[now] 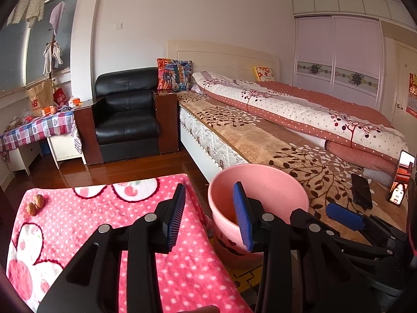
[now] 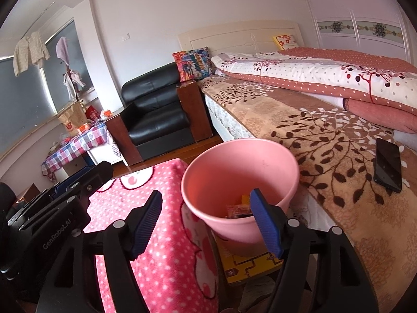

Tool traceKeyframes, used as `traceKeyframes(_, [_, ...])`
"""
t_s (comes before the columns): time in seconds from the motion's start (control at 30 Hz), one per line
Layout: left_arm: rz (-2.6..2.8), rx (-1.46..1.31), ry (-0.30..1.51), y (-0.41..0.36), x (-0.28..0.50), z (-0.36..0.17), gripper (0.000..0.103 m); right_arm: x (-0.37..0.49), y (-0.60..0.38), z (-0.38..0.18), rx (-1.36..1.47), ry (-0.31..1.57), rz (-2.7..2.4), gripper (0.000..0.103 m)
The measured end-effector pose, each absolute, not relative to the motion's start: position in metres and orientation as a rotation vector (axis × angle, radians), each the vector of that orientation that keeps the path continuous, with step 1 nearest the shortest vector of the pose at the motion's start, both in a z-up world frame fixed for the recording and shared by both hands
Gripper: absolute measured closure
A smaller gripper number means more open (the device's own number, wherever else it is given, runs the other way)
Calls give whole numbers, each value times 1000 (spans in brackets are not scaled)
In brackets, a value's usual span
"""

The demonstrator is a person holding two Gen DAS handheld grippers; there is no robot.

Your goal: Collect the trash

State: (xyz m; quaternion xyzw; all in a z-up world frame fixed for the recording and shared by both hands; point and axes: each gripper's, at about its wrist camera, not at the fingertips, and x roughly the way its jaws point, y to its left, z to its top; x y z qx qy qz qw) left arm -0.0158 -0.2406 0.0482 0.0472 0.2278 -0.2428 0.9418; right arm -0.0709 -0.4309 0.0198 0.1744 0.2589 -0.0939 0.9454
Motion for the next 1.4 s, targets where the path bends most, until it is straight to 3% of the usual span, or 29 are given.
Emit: traceKeyframes(1.4, [-410,39,505,-166,-8,35,65,-58,-364,19,314,533,-123,34])
